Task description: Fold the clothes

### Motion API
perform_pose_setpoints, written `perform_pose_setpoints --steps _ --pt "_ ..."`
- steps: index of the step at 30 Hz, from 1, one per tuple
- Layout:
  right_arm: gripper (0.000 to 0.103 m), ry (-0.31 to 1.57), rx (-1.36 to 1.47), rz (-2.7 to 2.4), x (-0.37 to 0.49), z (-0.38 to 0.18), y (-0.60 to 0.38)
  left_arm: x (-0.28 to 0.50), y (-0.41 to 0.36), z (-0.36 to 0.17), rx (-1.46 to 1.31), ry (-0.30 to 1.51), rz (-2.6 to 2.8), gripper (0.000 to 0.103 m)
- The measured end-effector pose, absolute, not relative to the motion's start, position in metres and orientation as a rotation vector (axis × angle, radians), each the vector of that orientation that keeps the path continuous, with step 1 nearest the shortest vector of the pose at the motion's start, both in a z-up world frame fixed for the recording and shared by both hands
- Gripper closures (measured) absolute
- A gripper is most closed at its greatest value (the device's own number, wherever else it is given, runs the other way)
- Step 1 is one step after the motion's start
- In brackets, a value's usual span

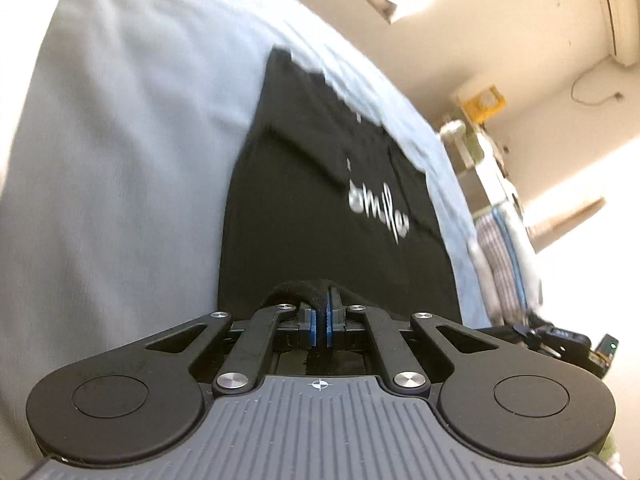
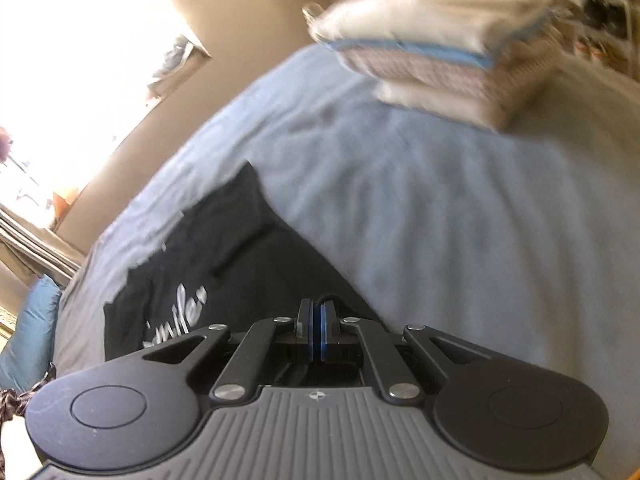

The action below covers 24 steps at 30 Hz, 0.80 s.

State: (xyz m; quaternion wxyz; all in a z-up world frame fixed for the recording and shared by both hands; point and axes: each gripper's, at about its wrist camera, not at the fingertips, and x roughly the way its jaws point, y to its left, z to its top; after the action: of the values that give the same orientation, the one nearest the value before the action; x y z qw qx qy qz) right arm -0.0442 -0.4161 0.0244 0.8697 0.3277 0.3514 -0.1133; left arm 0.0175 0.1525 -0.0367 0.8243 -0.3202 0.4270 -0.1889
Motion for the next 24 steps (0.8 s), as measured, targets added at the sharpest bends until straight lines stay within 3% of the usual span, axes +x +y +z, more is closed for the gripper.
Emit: perform_pose_setpoints --steps 14,24 --pt "0.101 0.659 0.605 -0.239 0.127 0.036 -0.417 0.170 0.135 -0.025 -0.640 0.797 -0.295 0.101" --pt "0.101 0.700 0.612 -0.281 0.216 -0.012 -0.423 0.238 0.132 -0.069 -0.674 0.872 -0.235 0.100"
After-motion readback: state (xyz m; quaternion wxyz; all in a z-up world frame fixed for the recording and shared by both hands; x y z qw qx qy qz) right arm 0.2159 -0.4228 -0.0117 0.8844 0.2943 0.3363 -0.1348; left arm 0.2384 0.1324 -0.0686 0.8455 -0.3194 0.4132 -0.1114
